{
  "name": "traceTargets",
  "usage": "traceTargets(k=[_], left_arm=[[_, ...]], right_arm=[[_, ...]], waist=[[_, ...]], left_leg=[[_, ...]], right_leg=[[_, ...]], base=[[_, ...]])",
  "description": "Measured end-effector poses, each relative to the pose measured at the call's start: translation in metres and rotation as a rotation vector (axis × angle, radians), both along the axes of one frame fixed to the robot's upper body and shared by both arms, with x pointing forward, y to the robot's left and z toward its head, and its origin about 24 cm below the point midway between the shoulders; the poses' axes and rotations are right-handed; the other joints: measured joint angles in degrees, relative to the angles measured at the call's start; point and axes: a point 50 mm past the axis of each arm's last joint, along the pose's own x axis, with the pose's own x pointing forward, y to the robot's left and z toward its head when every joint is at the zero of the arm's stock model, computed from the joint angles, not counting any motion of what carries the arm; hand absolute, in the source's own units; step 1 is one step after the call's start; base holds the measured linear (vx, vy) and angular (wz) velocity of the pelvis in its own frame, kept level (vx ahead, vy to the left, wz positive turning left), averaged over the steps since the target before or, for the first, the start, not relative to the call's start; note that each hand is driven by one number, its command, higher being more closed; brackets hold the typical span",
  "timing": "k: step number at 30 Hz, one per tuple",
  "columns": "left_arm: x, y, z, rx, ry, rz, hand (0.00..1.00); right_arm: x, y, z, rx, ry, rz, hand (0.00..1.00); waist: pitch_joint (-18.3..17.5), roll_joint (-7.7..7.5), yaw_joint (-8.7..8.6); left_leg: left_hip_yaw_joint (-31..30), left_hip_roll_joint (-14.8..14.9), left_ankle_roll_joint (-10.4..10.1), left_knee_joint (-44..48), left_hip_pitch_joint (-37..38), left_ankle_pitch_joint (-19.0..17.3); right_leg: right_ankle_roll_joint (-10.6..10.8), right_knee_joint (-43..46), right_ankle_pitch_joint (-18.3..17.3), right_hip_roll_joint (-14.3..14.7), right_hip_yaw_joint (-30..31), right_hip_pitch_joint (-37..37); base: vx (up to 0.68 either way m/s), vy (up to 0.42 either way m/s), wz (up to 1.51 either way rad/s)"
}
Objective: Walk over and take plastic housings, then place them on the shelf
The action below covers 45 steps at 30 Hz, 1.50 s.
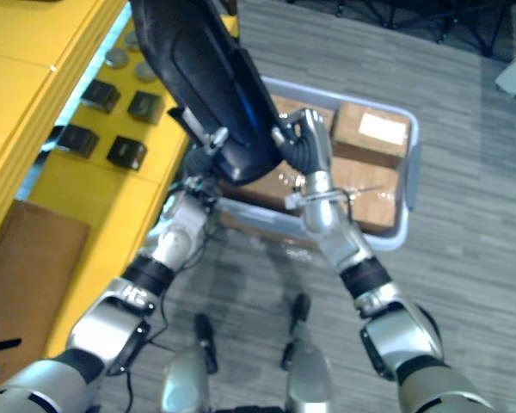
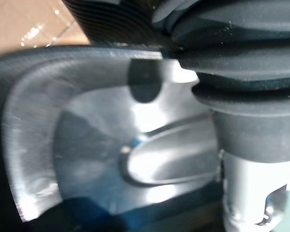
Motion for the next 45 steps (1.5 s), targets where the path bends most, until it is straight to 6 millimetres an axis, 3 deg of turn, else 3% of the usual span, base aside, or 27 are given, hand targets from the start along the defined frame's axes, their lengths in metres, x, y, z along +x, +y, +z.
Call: traceTargets(k=[6,13,23,24,35,45], left_arm=[[-0.003,0.007,-0.011,-0.016,0.017,0.032,1.0],[-0.013,0.013,-0.042,-0.061,0.084,0.009,1.0],[-0.028,0.018,-0.075,-0.101,0.13,-0.008,1.0],[-0.029,0.018,-0.077,-0.101,0.135,-0.009,1.0],[-0.051,0.021,-0.106,-0.014,0.151,0.011,1.0],[-0.063,0.024,-0.108,0.177,0.128,0.107,1.0]], right_arm=[[-0.011,0.008,-0.012,0.001,0.016,0.043,1.0],[-0.024,0.012,-0.039,-0.013,0.084,0.064,1.0],[-0.041,0.014,-0.071,-0.005,0.172,0.085,1.0],[-0.043,0.014,-0.073,-0.003,0.179,0.085,0.0],[-0.066,0.012,-0.109,0.091,0.35,0.117,0.0],[-0.071,0.009,-0.126,0.139,0.464,0.067,0.0]], waist=[[-0.1,-0.17,0.05],[-4.8,-0.93,0.05],[-7.5,-1.21,0.17],[-7.6,-1.12,0.12],[-11.3,-1.07,0.64],[-12.4,-1.01,1.46]], left_leg=[[0.5,0.0,-0.1,-0.3,1.4,0.0],[0.7,0.0,-0.1,-0.7,1.7,0.0],[0.8,-0.1,-1.0,-4.4,5.6,1.1],[0.8,-0.1,-1.0,-4.4,5.8,1.1],[1.0,-0.6,-0.9,-7.0,10.1,1.1],[1.3,-0.7,-1.0,-8.8,13.1,1.5]], right_leg=[[0.0,0.0,-0.1,0.0,0.3,0.9],[0.0,-0.1,-0.1,0.0,0.4,0.9],[0.0,-0.1,-1.4,0.2,-0.2,3.2],[0.0,-0.1,-1.4,0.2,-0.3,3.5],[0.9,-0.2,-2.2,-0.1,-0.5,6.8],[0.9,-0.6,-3.5,0.0,-0.5,8.7]], base=[[-0.01,0.034,-0.04],[0.01,0.046,-0.01],[0.01,0.018,0.0],[0.05,0.034,0.01],[0.02,0.017,0.01],[0.0,0.003,-0.01]])
